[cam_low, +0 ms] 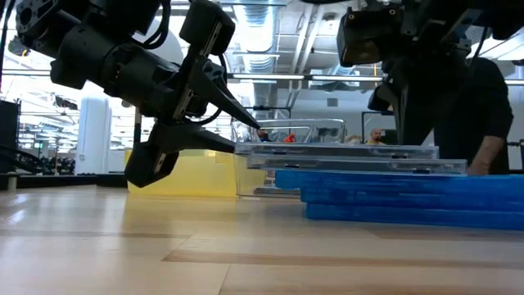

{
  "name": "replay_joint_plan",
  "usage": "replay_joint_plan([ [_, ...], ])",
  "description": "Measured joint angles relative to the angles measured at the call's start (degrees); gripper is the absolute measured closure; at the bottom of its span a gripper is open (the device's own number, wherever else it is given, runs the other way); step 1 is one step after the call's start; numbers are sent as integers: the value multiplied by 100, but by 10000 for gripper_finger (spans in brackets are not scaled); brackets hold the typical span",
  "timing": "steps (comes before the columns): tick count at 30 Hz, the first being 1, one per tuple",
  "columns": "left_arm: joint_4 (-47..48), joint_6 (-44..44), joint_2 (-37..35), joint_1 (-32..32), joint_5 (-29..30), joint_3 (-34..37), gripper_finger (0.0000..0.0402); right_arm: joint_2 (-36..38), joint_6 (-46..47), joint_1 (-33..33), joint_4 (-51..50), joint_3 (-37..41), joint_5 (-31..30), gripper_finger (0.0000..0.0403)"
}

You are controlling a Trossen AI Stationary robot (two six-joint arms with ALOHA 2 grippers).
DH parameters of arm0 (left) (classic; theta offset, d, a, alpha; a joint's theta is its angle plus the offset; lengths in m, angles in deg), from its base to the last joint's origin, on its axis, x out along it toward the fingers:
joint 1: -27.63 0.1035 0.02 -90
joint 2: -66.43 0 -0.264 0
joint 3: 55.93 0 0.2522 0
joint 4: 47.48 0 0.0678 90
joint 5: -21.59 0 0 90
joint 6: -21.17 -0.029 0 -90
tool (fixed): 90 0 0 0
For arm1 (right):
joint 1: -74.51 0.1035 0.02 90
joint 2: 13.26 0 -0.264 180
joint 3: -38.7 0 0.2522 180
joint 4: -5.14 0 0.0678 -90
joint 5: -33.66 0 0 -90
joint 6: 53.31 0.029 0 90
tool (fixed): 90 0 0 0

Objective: Pick & place jewel cases by type
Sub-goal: Put the black CD case into the transparent bin

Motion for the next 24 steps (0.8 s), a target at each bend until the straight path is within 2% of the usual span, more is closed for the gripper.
replay_joint_plan([
  [5,-5,0,0,-2,-2,0,280,112,-20,-15,14,-6,-125,403],
  [11,-13,0,0,9,-2,0,280,89,-334,-332,-46,-421,-324,403],
  [19,-36,-4,0,20,-79,0,280,72,-433,-373,-1162,-720,-257,403],
  [24,-37,-49,0,20,-111,0,280,72,-286,-200,-1298,-709,-77,403],
])
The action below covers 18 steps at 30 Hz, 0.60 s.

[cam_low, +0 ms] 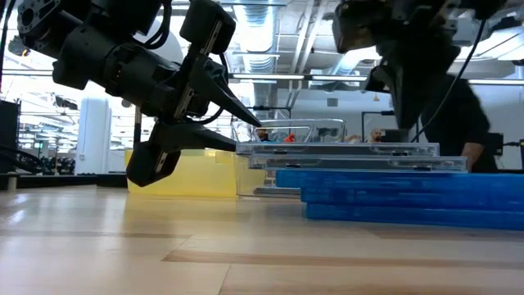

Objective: Pick & place jewel cases by type
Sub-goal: Put the black CD case into the transparent bin

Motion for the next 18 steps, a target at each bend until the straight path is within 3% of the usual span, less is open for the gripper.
replay_joint_plan([
  [9,0,-48,0,0,-31,0,280,-23,111,103,9,16,-36,403],
  [18,-41,-104,0,0,-25,-4,280,-580,111,128,12,17,97,403],
])
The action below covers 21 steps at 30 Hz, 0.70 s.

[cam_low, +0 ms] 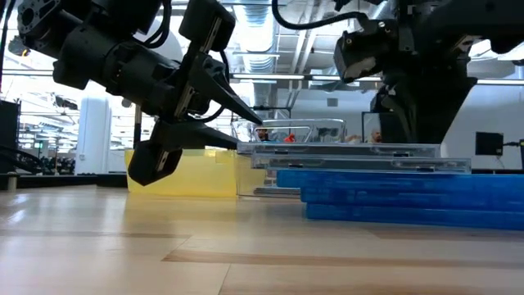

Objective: Pick & place jewel cases by type
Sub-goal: Put the black CD case into the transparent bin

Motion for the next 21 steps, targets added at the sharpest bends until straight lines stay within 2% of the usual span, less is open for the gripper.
replay_joint_plan([
  [21,111,35,2,0,-11,22,280,-47,-109,-129,439,-241,115,403],
])
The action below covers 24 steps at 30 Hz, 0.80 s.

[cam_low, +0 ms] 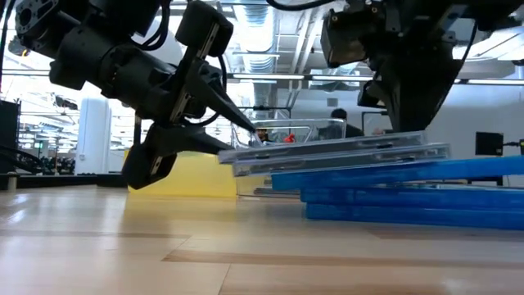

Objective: Pick & place jewel cases by type
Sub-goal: Put the black CD case into the transparent bin

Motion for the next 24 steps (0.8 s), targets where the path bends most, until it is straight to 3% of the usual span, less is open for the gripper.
replay_joint_plan([
  [11,40,0,7,4,-3,9,280,7,0,-68,216,-7,5,403],
  [24,45,-125,-22,0,-418,37,280,-114,-63,-56,107,-22,-170,403],
])
